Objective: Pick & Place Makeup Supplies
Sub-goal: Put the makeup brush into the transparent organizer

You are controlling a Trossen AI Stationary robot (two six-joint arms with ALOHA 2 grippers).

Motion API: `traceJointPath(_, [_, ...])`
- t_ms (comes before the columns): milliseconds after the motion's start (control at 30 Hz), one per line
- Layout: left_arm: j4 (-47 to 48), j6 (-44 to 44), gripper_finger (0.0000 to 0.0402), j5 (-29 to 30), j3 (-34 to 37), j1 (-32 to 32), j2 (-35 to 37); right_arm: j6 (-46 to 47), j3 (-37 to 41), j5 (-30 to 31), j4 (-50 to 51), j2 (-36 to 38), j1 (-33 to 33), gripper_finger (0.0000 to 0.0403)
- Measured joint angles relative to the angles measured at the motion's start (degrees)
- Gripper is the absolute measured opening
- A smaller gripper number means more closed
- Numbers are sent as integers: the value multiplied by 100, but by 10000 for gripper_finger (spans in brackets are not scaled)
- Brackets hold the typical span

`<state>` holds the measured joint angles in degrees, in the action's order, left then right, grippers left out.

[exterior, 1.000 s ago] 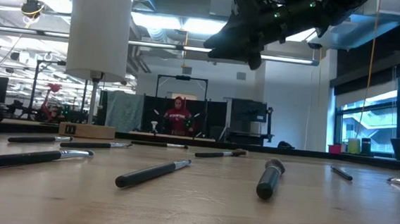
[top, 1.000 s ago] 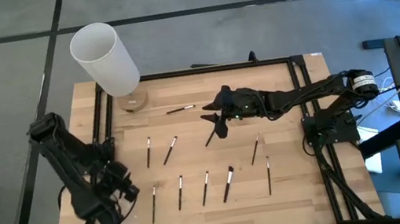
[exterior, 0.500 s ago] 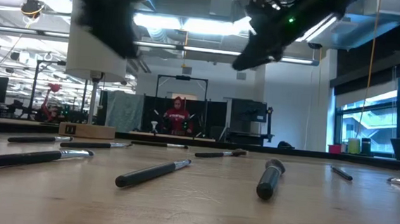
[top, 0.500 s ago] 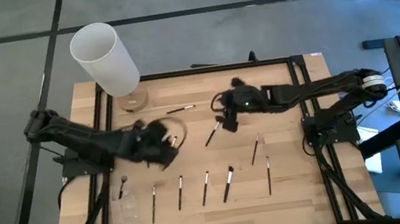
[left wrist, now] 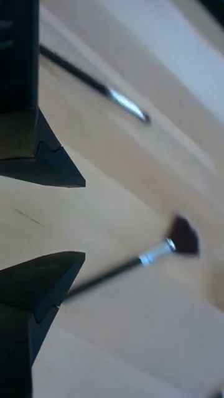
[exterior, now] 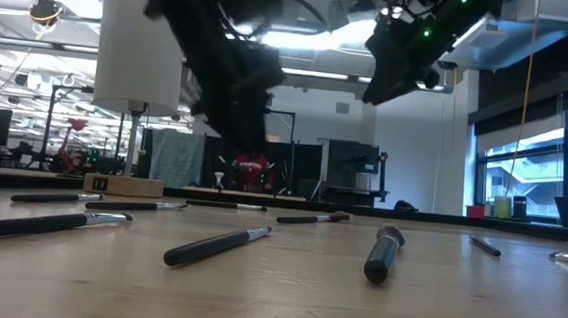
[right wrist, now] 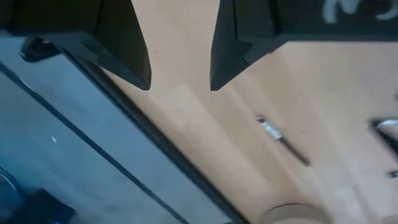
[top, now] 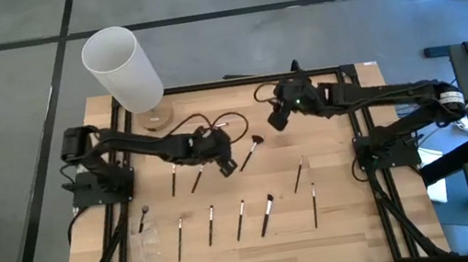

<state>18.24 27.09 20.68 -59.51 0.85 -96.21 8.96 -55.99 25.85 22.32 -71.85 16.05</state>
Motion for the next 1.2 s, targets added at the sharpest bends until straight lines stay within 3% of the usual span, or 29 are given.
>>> traceJointPath(133, [-762, -563, 175, -439, 0, 270, -294, 144, 0, 4, -166, -41, 505, 165])
traceJointPath(300, [-1398, -987, 175, -528, 0, 755, -358, 441, 0, 11, -671, -310, 1113, 165])
traceJointPath(533, [-1462, -1155, 175, -703, 0, 1295, -317, 345, 2, -462, -766, -1144, 1573, 165])
traceJointPath(667, [-1462, -1211, 175, -875, 0, 1510, -318, 111, 4, -714, -1329, -1832, 1746, 165])
traceJointPath(967, [-1635, -1707, 175, -417, 0, 1877, -317, -601, 7, -2308, -3605, -3099, 2292, 165])
traceJointPath(1200, [-2129, -2011, 175, -377, 0, 2142, -316, -764, 7, -2696, -3739, -3168, 2251, 165])
